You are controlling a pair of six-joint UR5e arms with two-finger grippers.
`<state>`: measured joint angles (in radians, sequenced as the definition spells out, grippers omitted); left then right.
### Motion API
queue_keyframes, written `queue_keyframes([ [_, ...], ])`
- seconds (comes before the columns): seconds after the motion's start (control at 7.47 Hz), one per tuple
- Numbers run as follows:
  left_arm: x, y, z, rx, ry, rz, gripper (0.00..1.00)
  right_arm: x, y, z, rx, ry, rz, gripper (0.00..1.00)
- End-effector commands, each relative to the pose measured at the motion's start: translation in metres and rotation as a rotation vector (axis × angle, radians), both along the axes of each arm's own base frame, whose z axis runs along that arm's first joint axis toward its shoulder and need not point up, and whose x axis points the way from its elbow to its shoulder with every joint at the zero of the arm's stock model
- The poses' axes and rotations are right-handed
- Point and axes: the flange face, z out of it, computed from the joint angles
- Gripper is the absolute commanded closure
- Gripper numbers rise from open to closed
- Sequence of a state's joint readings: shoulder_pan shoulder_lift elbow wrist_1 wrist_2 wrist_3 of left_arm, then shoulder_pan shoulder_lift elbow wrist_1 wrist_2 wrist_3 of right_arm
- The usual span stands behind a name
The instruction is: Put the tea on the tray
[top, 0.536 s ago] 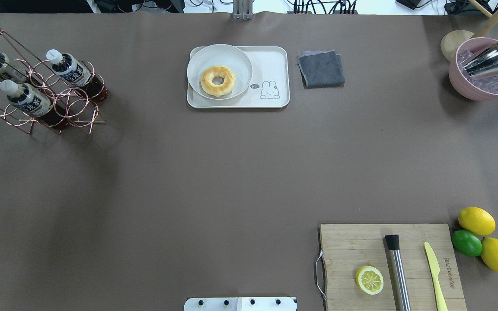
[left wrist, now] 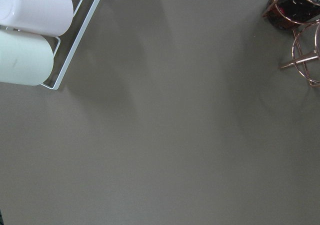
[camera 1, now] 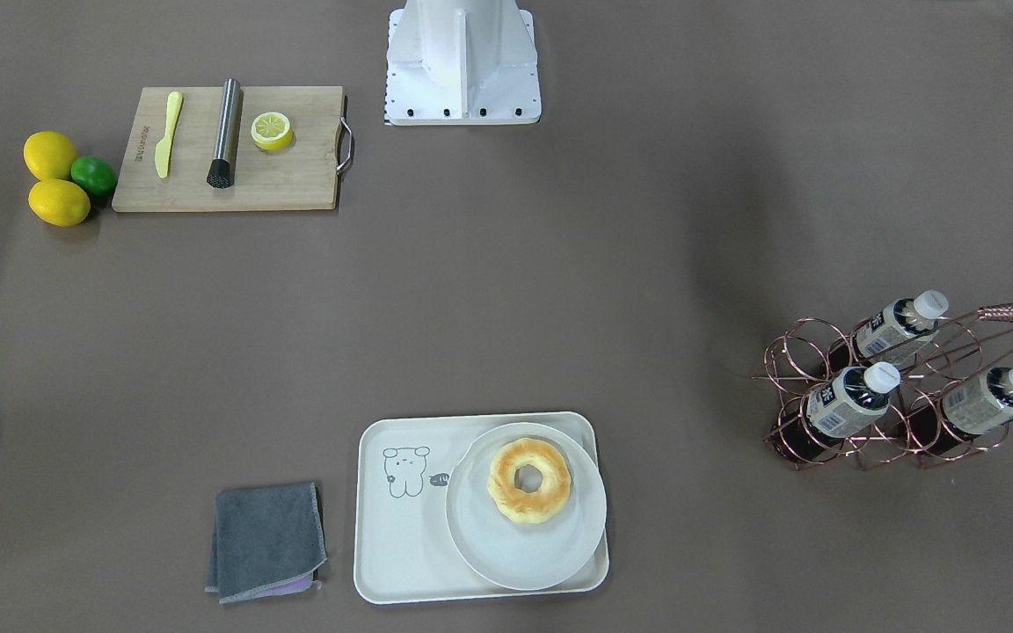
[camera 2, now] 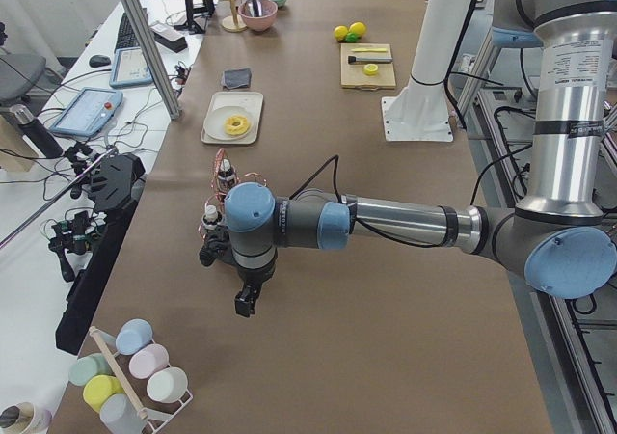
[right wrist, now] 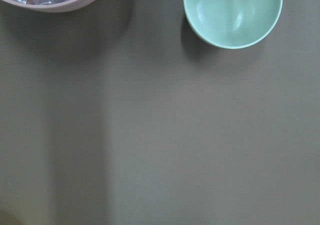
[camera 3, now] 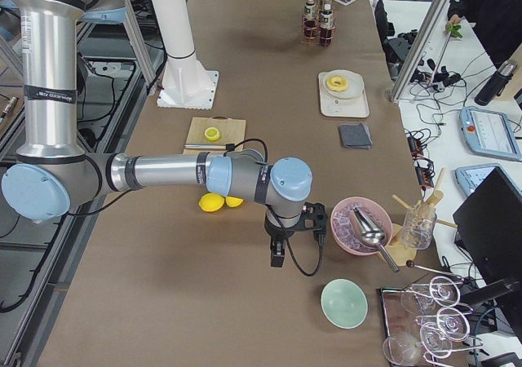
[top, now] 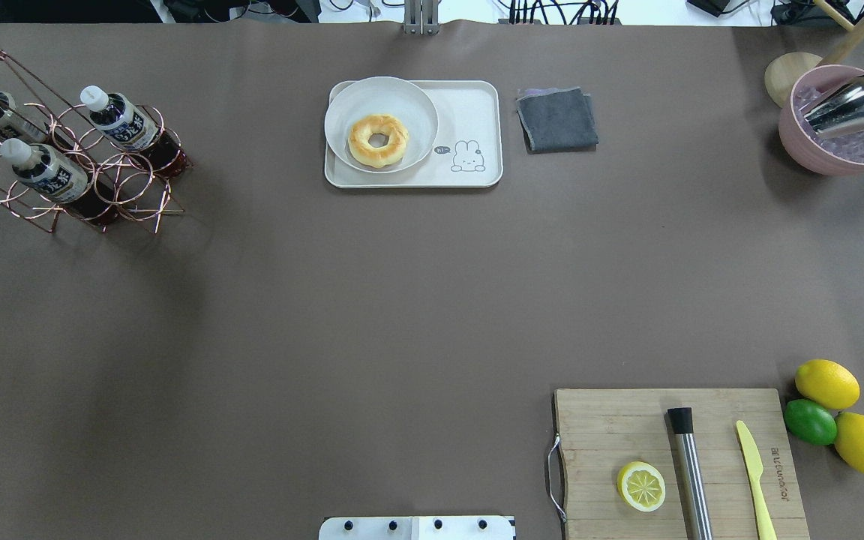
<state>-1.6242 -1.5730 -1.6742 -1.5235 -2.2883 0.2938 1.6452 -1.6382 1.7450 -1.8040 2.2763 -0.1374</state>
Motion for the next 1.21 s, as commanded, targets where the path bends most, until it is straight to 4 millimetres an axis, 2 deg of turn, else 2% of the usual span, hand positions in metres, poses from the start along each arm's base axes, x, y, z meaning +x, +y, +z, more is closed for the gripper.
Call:
queue_keyframes([
  [0.0, 0.0006, -0.0006, -0.0017, 0.000, 0.001, -0.003, 0.03, 0.0003, 0.0001, 0.0004, 0.000, 0.000, 0.000, 0.00],
  [1.07, 0.0004, -0.0032, -0.0044, 0.003, -0.001, -0.004, 0.03, 0.0038, -0.0017, -0.0061, 0.017, -0.010, 0.007, 0.00],
])
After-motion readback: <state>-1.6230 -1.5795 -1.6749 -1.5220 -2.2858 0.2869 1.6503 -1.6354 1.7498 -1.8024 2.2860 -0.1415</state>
